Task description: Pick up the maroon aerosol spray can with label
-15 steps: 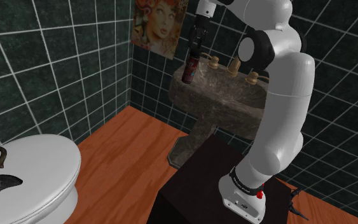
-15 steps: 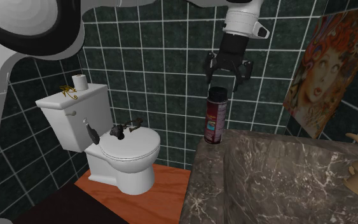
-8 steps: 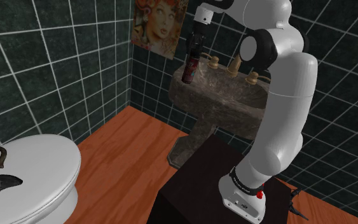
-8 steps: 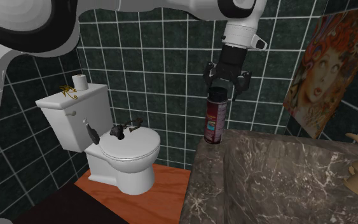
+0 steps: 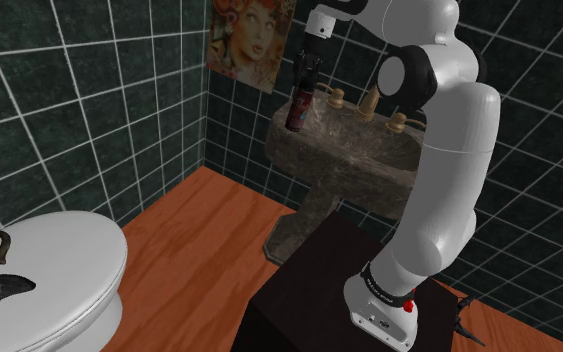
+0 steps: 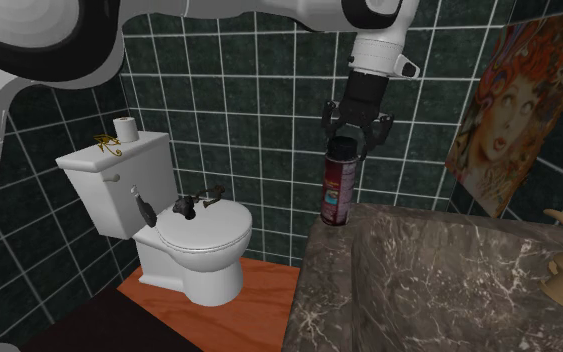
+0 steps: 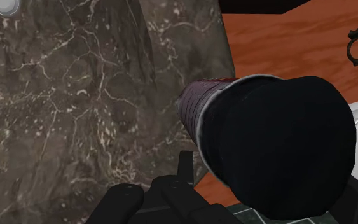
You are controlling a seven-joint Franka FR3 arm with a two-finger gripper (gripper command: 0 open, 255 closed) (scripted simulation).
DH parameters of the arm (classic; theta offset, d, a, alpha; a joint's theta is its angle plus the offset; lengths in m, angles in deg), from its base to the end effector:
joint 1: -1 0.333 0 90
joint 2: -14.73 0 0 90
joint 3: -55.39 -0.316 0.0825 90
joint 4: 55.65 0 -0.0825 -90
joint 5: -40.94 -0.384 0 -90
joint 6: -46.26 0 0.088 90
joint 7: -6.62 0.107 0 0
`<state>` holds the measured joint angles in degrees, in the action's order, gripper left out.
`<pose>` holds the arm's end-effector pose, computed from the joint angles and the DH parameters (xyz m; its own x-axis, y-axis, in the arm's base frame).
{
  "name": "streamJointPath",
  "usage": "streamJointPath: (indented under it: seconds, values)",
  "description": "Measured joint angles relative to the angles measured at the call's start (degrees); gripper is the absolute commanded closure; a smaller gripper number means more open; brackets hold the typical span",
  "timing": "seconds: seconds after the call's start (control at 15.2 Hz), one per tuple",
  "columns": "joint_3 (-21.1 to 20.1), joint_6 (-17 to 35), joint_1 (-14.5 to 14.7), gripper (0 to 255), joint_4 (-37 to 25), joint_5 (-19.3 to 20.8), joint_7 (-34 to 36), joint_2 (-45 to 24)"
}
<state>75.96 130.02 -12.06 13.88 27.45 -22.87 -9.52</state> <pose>0.5876 -0.2993 0.5366 0.9956 -0.0392 -0.0855 -0.0519 -0.9870 -0.1521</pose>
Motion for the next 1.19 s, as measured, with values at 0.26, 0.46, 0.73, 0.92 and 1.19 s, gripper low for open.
streamJointPath:
  seconds: [0.26,0.46,0.73,0.92,1.19]
  values:
    - [0.0,-1.1,-0.3,255,-1.5,-0.1,0.1,-0.5]
    - [0.0,-3.6,-0.8,255,-4.5,-0.3,0.2,-1.1]
    - [-0.1,-7.8,-1.9,255,-10.7,-1.0,0.6,-3.1]
    - [-0.3,-11.6,-3.1,255,-16.7,-1.8,1.0,-5.1]
    - [-0.7,-16.3,-4.8,255,-24.4,-2.9,1.7,-8.1]
